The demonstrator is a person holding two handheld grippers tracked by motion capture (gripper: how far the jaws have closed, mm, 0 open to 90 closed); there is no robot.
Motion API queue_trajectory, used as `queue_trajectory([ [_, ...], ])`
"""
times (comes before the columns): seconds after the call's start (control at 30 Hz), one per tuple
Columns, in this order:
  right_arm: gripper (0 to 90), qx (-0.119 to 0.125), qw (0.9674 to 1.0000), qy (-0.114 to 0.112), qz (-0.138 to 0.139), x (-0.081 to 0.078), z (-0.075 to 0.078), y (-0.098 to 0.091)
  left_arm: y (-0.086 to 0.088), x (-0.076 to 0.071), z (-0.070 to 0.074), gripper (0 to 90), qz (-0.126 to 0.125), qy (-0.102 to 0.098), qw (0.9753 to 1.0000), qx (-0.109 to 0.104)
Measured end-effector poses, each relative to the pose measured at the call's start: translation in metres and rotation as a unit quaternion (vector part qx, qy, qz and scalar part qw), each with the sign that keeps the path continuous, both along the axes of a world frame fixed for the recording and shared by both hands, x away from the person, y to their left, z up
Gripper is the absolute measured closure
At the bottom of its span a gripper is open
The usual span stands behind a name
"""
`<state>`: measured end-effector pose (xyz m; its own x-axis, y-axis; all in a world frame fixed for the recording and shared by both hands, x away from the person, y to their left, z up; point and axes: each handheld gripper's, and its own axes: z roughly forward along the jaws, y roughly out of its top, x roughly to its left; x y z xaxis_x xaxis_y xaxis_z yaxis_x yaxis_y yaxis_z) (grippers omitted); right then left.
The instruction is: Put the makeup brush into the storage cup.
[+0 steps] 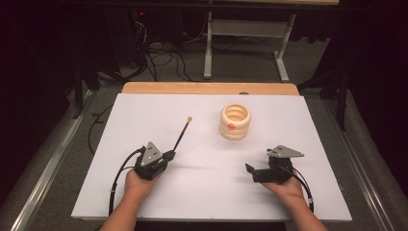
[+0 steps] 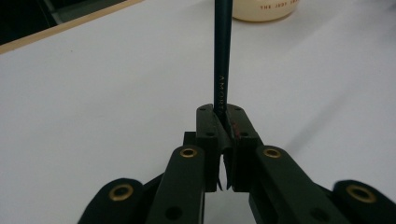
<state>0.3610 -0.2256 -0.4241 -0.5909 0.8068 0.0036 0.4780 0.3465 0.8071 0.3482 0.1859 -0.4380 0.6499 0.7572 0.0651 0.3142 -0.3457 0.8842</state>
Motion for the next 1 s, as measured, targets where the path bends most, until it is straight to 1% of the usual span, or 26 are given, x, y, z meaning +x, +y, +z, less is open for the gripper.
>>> queue_trajectory([
  [0.23,1.0,0.003,1.0,-0.004,0.0,-0.001,0.001,0.0,0.007,0.0,0.001,85.9,0.007,0.007,0.999,-0.043],
  [0.37,1.0,0.004,1.0,-0.005,0.0,-0.001,0.001,0.0,0.01,0.0,0.002,85.9,0.01,0.009,0.9981,-0.06],
  [0.43,1.0,0.002,1.0,-0.004,-0.002,-0.002,0.001,0.0,0.011,0.0,0.002,86.0,0.011,0.01,0.9973,-0.072],
  [0.63,1.0,-0.001,1.0,-0.005,0.004,-0.001,0.001,0.0,0.014,0.0,0.004,86.0,0.012,0.009,0.9949,-0.1],
  [0.7,1.0,0.0,1.0,-0.007,0.005,-0.001,0.001,0.0,0.014,-0.001,0.006,86.0,0.013,0.009,0.9942,-0.107],
  [0.8,1.0,0.005,0.9999,-0.009,0.002,-0.003,0.003,-0.001,0.014,-0.001,0.008,86.0,0.014,0.016,0.9952,-0.095],
  [0.83,1.0,0.004,0.9999,-0.012,0.003,-0.003,0.004,-0.001,0.014,0.0,0.009,86.0,0.015,0.021,0.995,-0.097],
  [0.9,1.0,0.004,0.9998,-0.018,0.006,-0.004,0.005,-0.002,0.014,0.0,0.011,86.0,0.019,0.024,0.9939,-0.106],
  [0.97,1.0,0.007,0.9997,-0.021,0.004,-0.006,0.007,-0.003,0.012,-0.002,0.014,86.0,0.022,0.024,0.9935,-0.109],
  [1.0,1.0,0.008,0.9997,-0.022,0.004,-0.007,0.007,-0.004,0.009,-0.003,0.017,86.0,0.021,0.024,0.9941,-0.104],
])
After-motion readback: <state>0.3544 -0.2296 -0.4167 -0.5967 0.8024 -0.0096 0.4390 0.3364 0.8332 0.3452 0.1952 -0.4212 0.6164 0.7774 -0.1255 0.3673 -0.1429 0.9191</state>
